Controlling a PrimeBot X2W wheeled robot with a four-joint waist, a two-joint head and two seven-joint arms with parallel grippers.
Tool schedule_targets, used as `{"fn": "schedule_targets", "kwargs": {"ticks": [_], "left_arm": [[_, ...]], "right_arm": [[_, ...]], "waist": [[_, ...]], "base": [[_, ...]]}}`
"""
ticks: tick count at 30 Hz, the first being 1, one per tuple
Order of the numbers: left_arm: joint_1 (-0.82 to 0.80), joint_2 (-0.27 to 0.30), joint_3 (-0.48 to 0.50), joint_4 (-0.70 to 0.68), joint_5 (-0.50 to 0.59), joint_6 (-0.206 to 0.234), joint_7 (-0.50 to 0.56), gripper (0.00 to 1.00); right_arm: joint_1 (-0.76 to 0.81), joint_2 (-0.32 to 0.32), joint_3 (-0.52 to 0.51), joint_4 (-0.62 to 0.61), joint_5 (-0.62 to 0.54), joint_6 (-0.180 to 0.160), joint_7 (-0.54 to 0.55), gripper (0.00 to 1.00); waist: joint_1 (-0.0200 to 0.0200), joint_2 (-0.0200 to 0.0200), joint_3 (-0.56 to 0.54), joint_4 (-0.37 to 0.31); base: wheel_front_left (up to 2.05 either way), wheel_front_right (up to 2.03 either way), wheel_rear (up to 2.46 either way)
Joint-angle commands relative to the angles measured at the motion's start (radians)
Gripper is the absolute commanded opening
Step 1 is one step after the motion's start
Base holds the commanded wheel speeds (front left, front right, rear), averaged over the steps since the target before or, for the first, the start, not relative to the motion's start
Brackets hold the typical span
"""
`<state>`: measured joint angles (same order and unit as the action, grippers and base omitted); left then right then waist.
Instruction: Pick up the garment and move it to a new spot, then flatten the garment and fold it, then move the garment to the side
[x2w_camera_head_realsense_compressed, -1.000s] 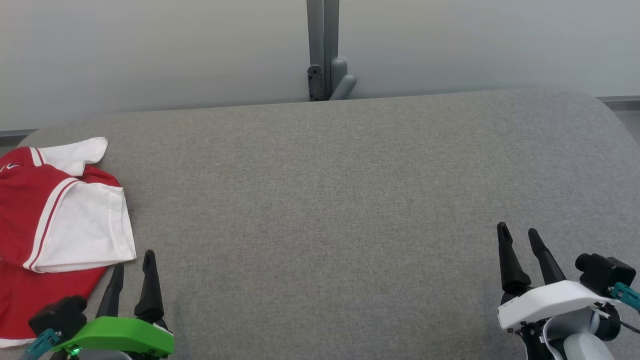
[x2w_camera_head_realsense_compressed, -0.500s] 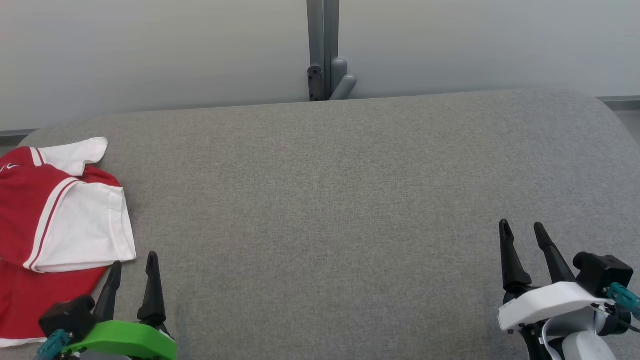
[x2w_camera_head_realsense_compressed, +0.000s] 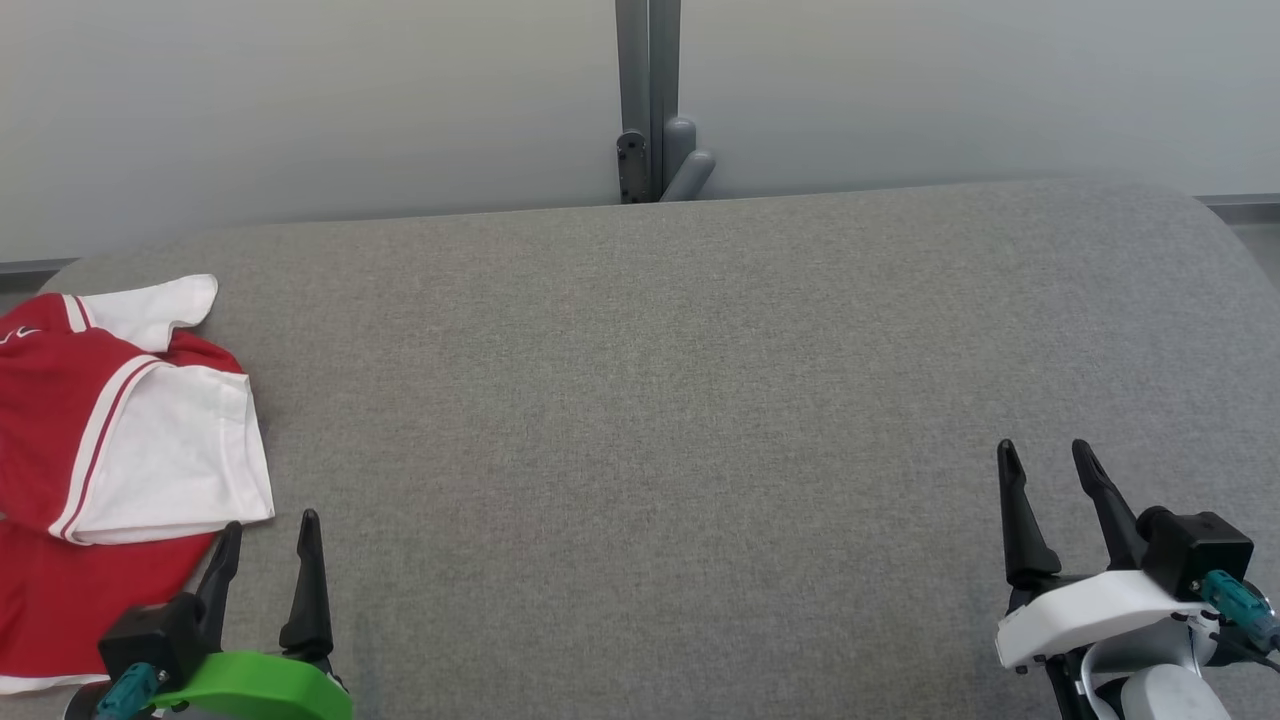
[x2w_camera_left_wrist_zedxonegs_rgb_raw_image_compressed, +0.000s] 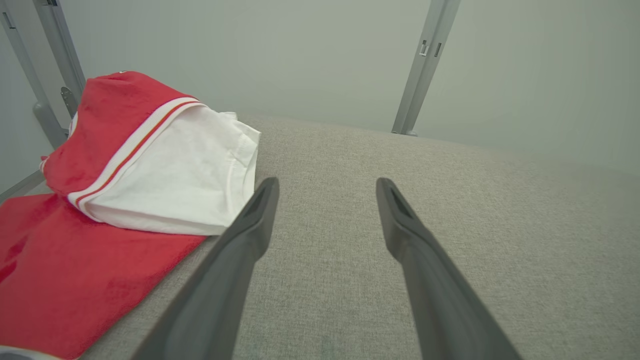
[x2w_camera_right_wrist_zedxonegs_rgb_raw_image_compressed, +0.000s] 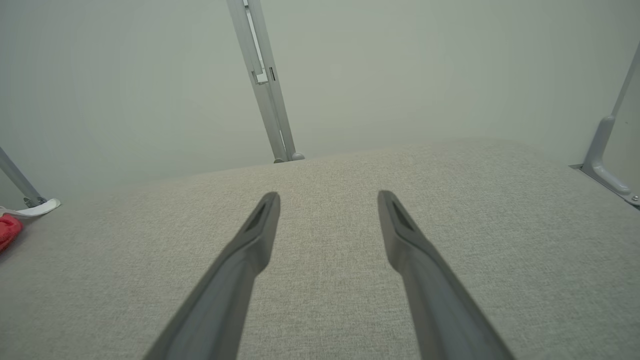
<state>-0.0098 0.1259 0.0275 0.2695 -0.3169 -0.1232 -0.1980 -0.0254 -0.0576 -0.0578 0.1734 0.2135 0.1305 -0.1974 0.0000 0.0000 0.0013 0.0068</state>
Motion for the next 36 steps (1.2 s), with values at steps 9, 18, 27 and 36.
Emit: {"fn": "schedule_targets", "kwargs": {"ticks": [9, 18, 27, 36], "left_arm": [[0.011, 0.011, 0.005, 0.014, 0.075, -0.006, -0.027, 1.0], [0.015, 0.012, 0.009, 0.043, 0.129, -0.008, -0.045, 1.0], [0.02, 0.012, 0.005, 0.061, 0.179, -0.009, -0.063, 1.0], [0.008, 0.007, 0.011, 0.085, 0.121, -0.008, -0.068, 1.0]], "right_arm": [[0.007, -0.014, -0.015, -0.011, -0.078, 0.0, -0.028, 1.0], [0.017, -0.033, -0.014, 0.003, -0.118, 0.0, -0.046, 1.0], [0.019, -0.03, -0.034, -0.001, -0.168, 0.0, -0.063, 1.0], [0.023, -0.028, -0.036, 0.009, -0.157, 0.0, -0.069, 1.0]], "waist": [[0.0, 0.0, 0.0, 0.0], [0.0, 0.0, 0.0, 0.001], [0.0, 0.0, 0.0, 0.002], [0.0, 0.0, -0.001, 0.002]], "base": [[0.0, 0.0, 0.0], [0.0, 0.0, 0.0], [0.0, 0.0, 0.0], [0.0, 0.0, 0.0]]}}
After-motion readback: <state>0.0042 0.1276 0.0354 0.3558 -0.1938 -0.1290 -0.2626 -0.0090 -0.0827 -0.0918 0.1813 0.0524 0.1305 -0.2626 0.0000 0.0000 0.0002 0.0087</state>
